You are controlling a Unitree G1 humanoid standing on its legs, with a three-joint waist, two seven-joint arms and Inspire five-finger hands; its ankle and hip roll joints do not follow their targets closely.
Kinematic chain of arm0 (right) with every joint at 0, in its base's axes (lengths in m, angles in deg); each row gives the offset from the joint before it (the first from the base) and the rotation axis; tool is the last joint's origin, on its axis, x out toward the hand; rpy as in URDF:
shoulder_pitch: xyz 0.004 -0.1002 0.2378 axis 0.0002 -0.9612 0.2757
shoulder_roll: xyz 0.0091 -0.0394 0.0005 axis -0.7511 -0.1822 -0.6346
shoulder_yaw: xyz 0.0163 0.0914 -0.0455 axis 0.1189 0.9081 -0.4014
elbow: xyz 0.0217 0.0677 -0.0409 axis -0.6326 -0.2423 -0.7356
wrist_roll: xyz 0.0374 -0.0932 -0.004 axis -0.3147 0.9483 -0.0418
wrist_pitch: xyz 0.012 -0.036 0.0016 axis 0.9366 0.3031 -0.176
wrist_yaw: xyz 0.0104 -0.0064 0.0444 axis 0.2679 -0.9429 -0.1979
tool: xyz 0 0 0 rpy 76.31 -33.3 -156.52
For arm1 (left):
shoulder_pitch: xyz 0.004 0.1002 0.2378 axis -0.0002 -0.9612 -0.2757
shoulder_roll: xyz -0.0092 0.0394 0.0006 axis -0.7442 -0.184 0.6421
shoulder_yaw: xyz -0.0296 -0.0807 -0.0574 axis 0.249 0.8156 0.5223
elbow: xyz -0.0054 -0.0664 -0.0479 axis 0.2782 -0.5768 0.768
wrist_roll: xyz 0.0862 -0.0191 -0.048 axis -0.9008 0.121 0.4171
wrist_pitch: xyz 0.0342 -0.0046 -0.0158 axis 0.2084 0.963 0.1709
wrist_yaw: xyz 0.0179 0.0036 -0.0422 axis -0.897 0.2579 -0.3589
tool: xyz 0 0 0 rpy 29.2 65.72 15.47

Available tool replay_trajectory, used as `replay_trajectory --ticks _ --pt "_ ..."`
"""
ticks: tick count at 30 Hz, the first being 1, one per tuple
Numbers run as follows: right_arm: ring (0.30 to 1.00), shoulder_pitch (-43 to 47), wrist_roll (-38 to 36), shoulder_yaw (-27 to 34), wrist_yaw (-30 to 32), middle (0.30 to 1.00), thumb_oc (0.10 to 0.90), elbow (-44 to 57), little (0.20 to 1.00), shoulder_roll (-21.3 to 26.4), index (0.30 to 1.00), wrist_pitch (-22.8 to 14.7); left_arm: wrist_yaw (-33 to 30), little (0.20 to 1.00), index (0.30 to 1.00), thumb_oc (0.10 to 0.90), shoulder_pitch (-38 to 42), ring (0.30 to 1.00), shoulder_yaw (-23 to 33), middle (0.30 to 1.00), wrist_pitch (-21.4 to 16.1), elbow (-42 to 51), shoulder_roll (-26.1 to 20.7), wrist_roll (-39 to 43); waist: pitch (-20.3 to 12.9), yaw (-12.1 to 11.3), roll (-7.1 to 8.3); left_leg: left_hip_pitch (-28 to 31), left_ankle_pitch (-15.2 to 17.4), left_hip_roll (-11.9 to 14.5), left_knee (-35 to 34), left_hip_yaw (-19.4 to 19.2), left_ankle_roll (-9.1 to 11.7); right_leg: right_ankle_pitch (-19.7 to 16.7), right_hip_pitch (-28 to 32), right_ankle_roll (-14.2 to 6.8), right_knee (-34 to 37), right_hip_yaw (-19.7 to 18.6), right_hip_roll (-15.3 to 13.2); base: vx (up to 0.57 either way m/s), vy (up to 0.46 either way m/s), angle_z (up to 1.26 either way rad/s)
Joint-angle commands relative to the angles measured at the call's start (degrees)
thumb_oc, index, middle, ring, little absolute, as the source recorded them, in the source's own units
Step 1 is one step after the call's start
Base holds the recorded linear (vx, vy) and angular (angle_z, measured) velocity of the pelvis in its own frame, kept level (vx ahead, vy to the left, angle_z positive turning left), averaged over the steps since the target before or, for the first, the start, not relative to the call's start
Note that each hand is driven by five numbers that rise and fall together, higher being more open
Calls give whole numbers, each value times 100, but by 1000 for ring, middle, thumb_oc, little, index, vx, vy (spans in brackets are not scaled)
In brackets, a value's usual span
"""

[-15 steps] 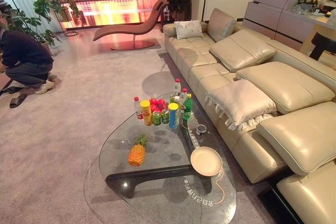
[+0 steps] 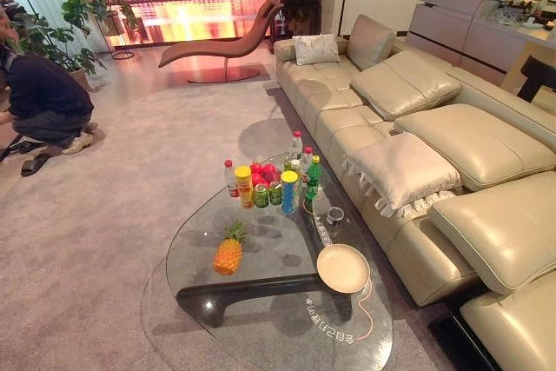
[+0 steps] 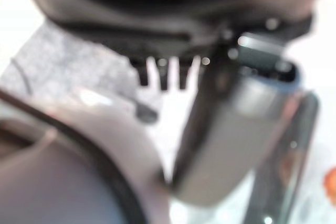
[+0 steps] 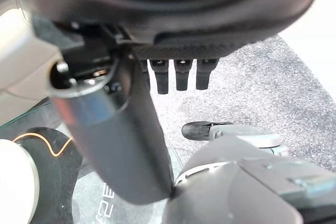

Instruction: Pick up the fruit to the plate

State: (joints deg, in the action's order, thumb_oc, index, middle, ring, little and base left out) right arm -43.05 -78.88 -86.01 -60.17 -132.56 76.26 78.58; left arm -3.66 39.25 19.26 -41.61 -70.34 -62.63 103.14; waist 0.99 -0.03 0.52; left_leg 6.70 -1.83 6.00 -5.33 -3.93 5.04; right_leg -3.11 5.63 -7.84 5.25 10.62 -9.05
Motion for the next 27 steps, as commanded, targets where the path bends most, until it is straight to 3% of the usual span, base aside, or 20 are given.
replay_trajectory --ticks 1,5,11,17,23,27 --pt "900 370 282 -169 -88 900 800 -361 900 -33 900 15 -144 900 900 800 514 900 26 900 -196 -283 182 -129 309 -55 26 60 578 -555 33 80 -256 436 229 212 -25 136 481 0 0 0" --pt "900 343 303 -191 -74 900 800 -351 900 -44 900 8 -419 900 900 800 510 900 16 900 -243 -273 177 -222 317 -52 30 56 579 -555 33 72 -255 436 226 207 -25 142 474 0 0 0" --pt "900 341 338 -269 -6 900 800 -355 900 -26 900 -21 -1665 900 900 800 556 900 -18 900 -398 -318 86 -967 369 -48 38 40 565 -568 33 65 -254 423 205 203 -25 124 474 18 2 0" --pt "900 371 363 -344 -21 900 800 -341 900 9 900 -36 -2088 900 900 800 623 900 -35 900 -519 -310 17 -1191 453 -26 30 13 548 -567 33 51 -257 412 168 210 -37 98 475 6 0 0" --pt "900 322 341 -347 -14 900 800 -236 900 86 900 -72 -2554 900 900 800 616 900 3 900 -1064 -138 -102 -1196 567 33 -7 -29 530 -573 52 57 -258 455 101 230 -102 39 492 69 0 0" --pt "900 332 329 -366 -9 900 800 -221 900 102 900 -66 -2611 900 900 800 633 900 1 900 -1168 -106 -124 -1242 595 37 -13 -59 525 -571 75 52 -256 457 73 236 -119 32 489 -26 13 0"
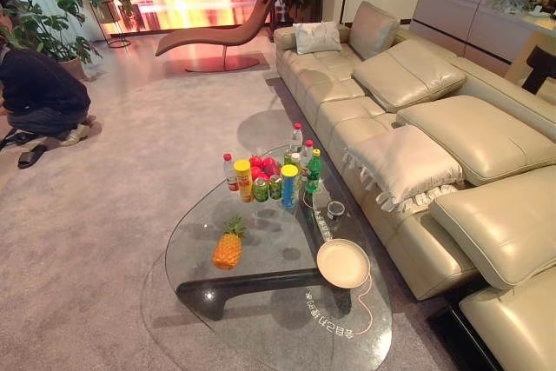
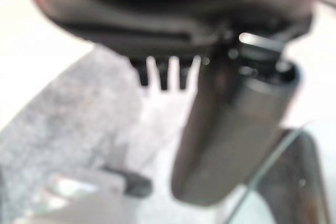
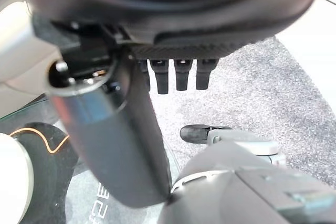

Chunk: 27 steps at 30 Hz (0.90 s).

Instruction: Pick up the fruit to the plate

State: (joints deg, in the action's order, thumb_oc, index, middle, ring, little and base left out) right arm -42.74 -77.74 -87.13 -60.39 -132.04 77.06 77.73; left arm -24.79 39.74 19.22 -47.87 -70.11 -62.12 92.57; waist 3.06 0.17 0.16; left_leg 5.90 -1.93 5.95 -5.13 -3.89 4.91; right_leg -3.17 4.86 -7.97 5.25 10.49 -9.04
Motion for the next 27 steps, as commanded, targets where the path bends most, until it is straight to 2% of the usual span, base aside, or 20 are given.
replay_trajectory --ticks 1,5,11,12,16,20,27 --pt "900 440 148 -365 71 900 800 -113 900 140 900 102 -815 900 900 800 854 900 -119 900 -911 147 -267 -147 608 63 -37 -240 498 -574 248 0 -257 474 -108 304 -276 -32 480 -139 67 -3" --pt "900 576 51 -395 120 900 800 37 900 266 900 133 -1092 900 900 800 1101 900 -120 900 -1341 495 -324 -14 865 104 -94 -463 504 -593 432 -46 -278 518 -315 355 -440 -27 474 -90 47 -1" --pt "900 679 -140 -433 208 900 800 289 900 356 900 16 -1405 900 900 800 1285 900 -31 900 -1666 1177 -429 -73 1199 142 -128 -730 521 -631 649 -62 -300 619 -592 422 -711 -9 482 -53 18 -2" --pt "900 772 -187 -485 241 900 800 441 900 428 900 21 -1530 900 900 800 1396 900 -18 900 -1787 1508 -504 -70 1382 170 -132 -948 523 -660 842 -67 -299 651 -777 457 -847 -51 487 -107 20 -5" --pt "900 921 -316 -549 274 900 800 603 900 557 900 27 -1706 900 900 800 1631 900 -3 900 -2015 2123 -681 -77 1746 186 -131 -1355 508 -711 1169 -65 -282 684 -1083 512 -1048 -93 496 -110 4 -3" --pt "900 1029 -503 -625 318 900 800 659 900 625 900 -68 -1482 900 900 800 1928 900 -34 900 -2197 2553 -945 -14 2067 196 -108 -1779 511 -764 1534 -86 -290 720 -1445 575 -1334 -115 498 -74 -9 1" --pt "900 1156 -632 -712 363 900 800 737 900 677 900 -140 -1473 900 900 800 2335 900 -20 900 -2270 2951 -1287 175 2437 219 -52 -2281 560 -769 1947 -191 -294 741 -1888 616 -1588 -112 481 -12 -4 0"
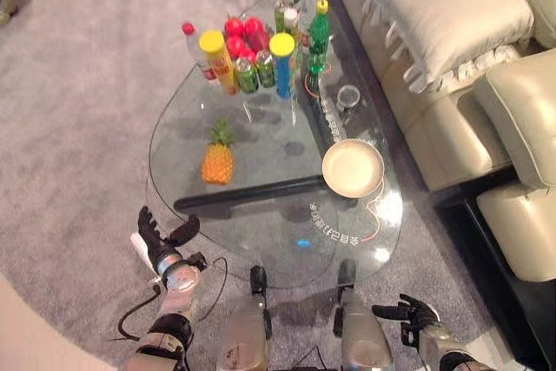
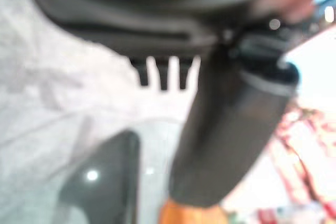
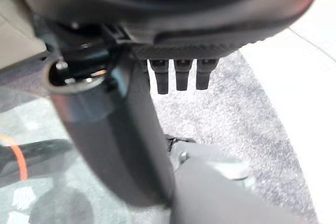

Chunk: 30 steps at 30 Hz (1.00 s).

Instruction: Pick up the fruit to the plate

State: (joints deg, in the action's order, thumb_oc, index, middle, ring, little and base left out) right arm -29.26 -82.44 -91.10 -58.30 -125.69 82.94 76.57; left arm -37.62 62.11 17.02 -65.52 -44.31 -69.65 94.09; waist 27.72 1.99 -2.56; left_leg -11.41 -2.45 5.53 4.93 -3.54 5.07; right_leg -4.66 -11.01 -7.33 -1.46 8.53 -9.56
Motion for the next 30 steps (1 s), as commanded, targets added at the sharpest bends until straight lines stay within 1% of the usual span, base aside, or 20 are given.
replay_trajectory --ticks 1,3,4,6,9,10,12,13,15,16,17,20,26,30 --pt "900 -181 -171 -319 155 900 800 106 900 91 900 -16 -197 900 900 800 126 900 200 900 -499 380 -549 28 -12 38 225 -579 617 -725 967 -233 -310 892 -327 554 -934 84 531 -13 1 -4" --pt "900 -155 -194 -338 157 900 800 108 900 96 900 -34 -217 900 900 800 190 900 196 900 -486 391 -581 46 37 43 233 -645 628 -726 1032 -250 -311 895 -389 560 -977 86 530 -20 15 -6" --pt "900 -69 -221 -433 202 900 800 246 900 153 900 -41 -164 900 900 800 422 900 221 900 -437 529 -727 212 207 77 258 -939 664 -715 1280 -335 -313 895 -683 574 -1153 81 512 -31 38 -4" --pt "900 -38 -292 -482 280 900 800 404 900 203 900 -13 -171 900 900 800 534 900 208 900 -346 727 -835 183 207 95 261 -1182 684 -695 1402 -402 -307 887 -927 569 -1242 83 492 -17 44 -1" --pt "900 -21 -330 -491 307 900 800 452 900 218 900 0 -150 900 900 800 592 900 201 900 -313 784 -875 217 207 100 262 -1258 685 -690 1428 -423 -309 882 -1007 565 -1267 80 487 -1 12 -1" --pt "900 16 -380 -529 346 900 800 541 900 258 900 -29 -110 900 900 800 778 900 205 900 -199 901 -1007 321 207 123 267 -1433 686 -680 1469 -479 -326 860 -1220 552 -1320 69 469 0 0 0" --pt "900 27 -380 -552 360 900 800 573 900 267 900 -47 -107 900 900 800 849 900 201 900 -173 934 -1054 340 207 133 268 -1484 685 -676 1477 -497 -328 849 -1280 548 -1326 67 462 2 40 -2" --pt "900 71 -350 -661 458 900 800 831 900 318 900 -52 -100 900 900 800 1131 900 181 900 -72 1102 -1259 404 207 168 280 -1731 695 -659 1568 -563 -336 815 -1554 538 -1388 56 453 7 52 0" --pt "900 71 -349 -739 517 900 800 997 900 361 900 -61 -72 900 900 800 1295 900 139 900 -60 1163 -1386 457 207 196 289 -1888 756 -630 1681 -611 -334 827 -1724 536 -1452 42 454 11 30 2" --pt "900 89 -346 -744 526 900 800 1020 900 367 900 -65 -46 900 900 800 1341 900 134 900 -73 1173 -1414 482 207 206 292 -1940 723 -632 1675 -618 -338 792 -1785 539 -1447 36 453 19 35 0" --pt "900 72 -356 -792 578 900 800 1115 900 378 900 -74 36 900 900 800 1406 900 111 900 -124 1226 -1459 502 207 219 294 -2022 779 -619 1751 -627 -343 822 -1883 538 -1518 25 465 1 39 -2" --pt "900 80 -327 -825 655 900 800 1336 900 437 900 -50 -30 900 900 800 1594 900 24 900 -93 1415 -1572 351 207 262 298 -2262 790 -606 1845 -649 -349 803 -2162 549 -1613 -16 499 6 61 -3" --pt "900 44 -187 -863 668 900 800 1497 900 472 900 -69 -50 900 900 800 1893 900 -35 900 -67 1371 -1739 387 207 335 344 -2489 785 -594 1894 -665 -349 750 -2417 537 -1635 -63 524 0 44 -2" --pt "900 37 -239 -929 701 900 800 1547 900 481 900 -90 157 900 900 800 2107 900 -88 900 -90 1280 -1830 704 207 352 370 -2635 767 -614 1907 -655 -359 699 -2573 522 -1638 -64 527 0 0 0"
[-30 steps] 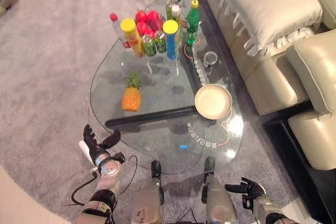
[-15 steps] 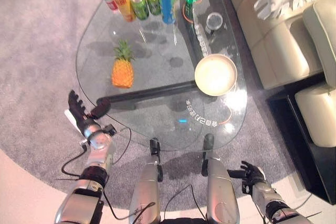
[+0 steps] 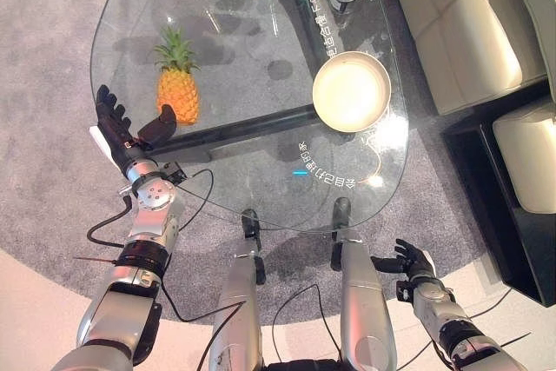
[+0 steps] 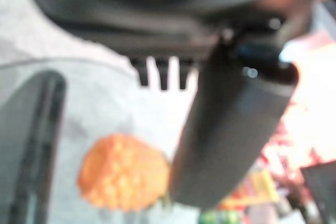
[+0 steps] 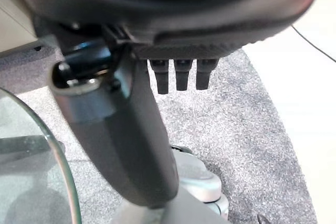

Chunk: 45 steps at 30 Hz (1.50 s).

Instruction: Pick up the fruit to the plate

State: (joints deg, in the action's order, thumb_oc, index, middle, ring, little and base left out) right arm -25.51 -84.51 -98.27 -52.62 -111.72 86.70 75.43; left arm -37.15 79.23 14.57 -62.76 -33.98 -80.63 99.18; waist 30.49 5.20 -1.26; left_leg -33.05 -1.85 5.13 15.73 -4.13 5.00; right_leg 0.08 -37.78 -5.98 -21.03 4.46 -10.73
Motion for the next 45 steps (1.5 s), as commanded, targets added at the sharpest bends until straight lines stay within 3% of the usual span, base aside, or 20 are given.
replay_trajectory --ticks 1,11,28,33,38,45 --pt "900 -333 -6 -246 146 900 800 138 900 114 900 -7 610 900 900 800 533 900 103 900 -472 216 -753 739 -70 60 239 -574 720 -580 855 -594 -345 183 -11 365 333 337 625 0 0 0" --pt "900 -250 -44 -291 291 900 800 241 900 107 900 -30 988 900 900 800 790 900 26 900 -371 160 -815 1328 -70 129 189 -900 682 -620 834 -620 -350 59 -400 320 368 306 597 -1 10 0" --pt "900 -234 -251 -509 452 900 800 468 900 69 900 -45 729 900 900 800 1223 900 -206 900 -181 -510 -988 1297 -70 233 324 -1233 577 -635 712 -658 -339 -69 -780 288 458 240 660 0 0 0" --pt "900 -199 -350 -563 495 900 800 495 900 48 900 -49 547 900 900 800 1346 900 -360 900 187 -727 -1028 1085 -70 258 344 -1326 543 -634 685 -652 -336 -108 -891 288 480 223 670 0 0 0" --pt "900 -162 -365 -593 497 900 800 499 900 48 900 -70 767 900 900 800 1435 900 -530 900 446 -876 -1039 1021 -70 273 346 -1349 518 -640 641 -666 -341 -141 -913 275 525 221 676 0 0 0" --pt "900 -112 -377 -643 526 900 800 479 900 38 900 -94 885 900 900 800 1494 900 -652 900 573 -895 -1046 1064 -70 280 332 -1355 488 -633 600 -697 -331 -155 -913 266 564 212 677 0 0 0"
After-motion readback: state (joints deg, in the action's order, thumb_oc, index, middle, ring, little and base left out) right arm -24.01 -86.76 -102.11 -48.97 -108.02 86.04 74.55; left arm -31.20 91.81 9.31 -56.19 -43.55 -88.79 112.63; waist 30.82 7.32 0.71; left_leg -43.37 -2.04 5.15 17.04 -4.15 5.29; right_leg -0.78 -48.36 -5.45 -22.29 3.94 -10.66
